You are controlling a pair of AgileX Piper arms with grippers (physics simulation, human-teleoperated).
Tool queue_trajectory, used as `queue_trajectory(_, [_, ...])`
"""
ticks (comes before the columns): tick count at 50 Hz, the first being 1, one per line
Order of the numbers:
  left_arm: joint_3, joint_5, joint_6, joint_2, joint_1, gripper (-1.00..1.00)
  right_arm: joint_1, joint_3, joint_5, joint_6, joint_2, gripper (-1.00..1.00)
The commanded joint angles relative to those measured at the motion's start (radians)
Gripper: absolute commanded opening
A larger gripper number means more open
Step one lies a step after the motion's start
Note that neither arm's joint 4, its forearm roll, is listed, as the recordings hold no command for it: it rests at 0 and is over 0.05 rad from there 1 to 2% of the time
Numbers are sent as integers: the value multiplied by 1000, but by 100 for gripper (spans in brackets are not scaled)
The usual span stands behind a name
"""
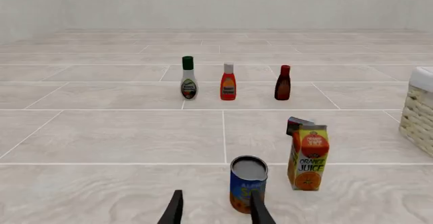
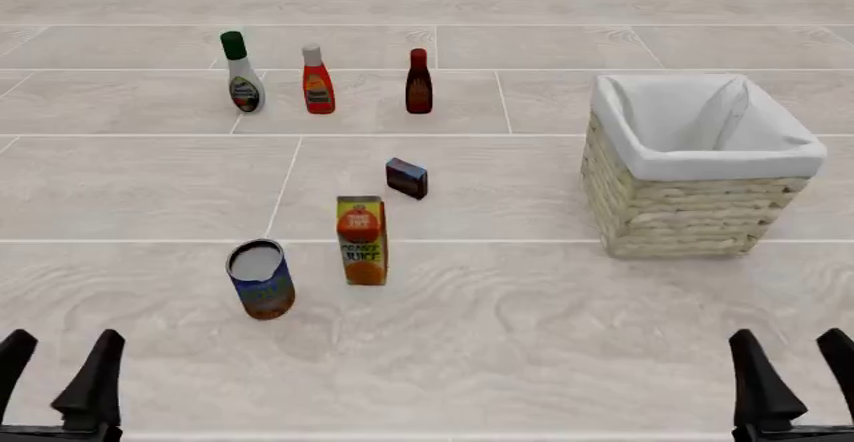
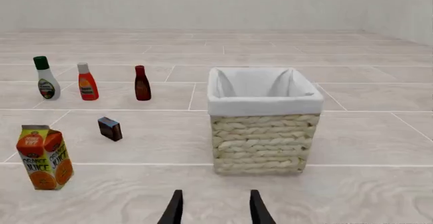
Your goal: Pick the chocolate pudding and place it in the basket.
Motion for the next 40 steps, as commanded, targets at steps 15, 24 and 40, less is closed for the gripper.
queue_trajectory(15, [-4, 4, 0, 2, 0, 100, 2, 3, -14, 11, 15, 100])
queue_trajectory(24, [-3, -2, 0, 6, 0, 100, 5, 5, -18, 6, 15, 100])
queue_trajectory(40, [-7, 4, 1, 4, 0, 100, 113, -127, -293, -92, 406, 100])
